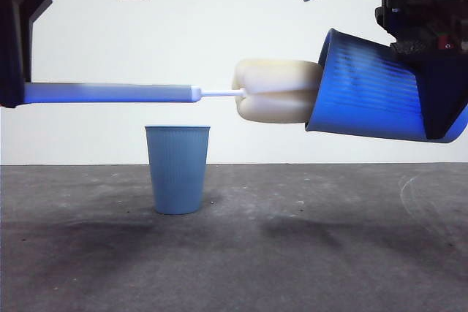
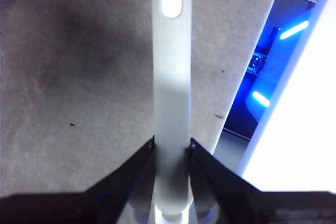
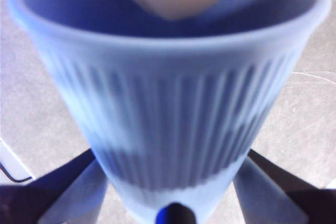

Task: Pick up the cup brush,pick up the cup,insert the brush into the cup,clean the cup,put the cup brush back,put the cup back to the fixed position on the table

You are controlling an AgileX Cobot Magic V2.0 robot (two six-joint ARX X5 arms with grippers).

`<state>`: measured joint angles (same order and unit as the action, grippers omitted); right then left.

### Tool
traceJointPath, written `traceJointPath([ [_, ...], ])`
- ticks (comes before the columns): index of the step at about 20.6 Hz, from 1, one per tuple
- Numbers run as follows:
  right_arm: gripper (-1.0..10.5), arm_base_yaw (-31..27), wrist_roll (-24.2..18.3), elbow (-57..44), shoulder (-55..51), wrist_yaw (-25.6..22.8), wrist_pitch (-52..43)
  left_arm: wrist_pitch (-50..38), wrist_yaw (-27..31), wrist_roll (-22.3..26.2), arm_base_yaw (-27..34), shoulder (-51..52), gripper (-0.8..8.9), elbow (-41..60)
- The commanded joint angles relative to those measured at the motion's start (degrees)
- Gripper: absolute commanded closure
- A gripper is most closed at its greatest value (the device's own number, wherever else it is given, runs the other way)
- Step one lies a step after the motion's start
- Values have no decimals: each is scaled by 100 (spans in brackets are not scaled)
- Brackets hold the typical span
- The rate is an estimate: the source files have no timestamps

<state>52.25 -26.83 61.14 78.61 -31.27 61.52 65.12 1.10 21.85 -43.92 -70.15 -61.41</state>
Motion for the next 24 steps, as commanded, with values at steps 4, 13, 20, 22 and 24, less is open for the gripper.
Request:
traceJointPath([
  [4, 960, 24, -48, 11, 7, 197, -221, -120, -262, -31, 11, -13, 822, 15],
  [13, 960, 457, -129, 11, 109, 538, -798, -544, -603, -17, -72, -326, 822, 15],
  [20, 960, 815, 35, 11, 267, 531, -861, -852, -599, -129, -278, -479, 822, 15],
  [22, 960, 815, 142, 11, 267, 319, -809, -632, -555, -131, -236, -476, 822, 15],
  [24, 960, 804, 251, 11, 264, 72, -678, -459, -382, -190, -105, -474, 822, 15],
])
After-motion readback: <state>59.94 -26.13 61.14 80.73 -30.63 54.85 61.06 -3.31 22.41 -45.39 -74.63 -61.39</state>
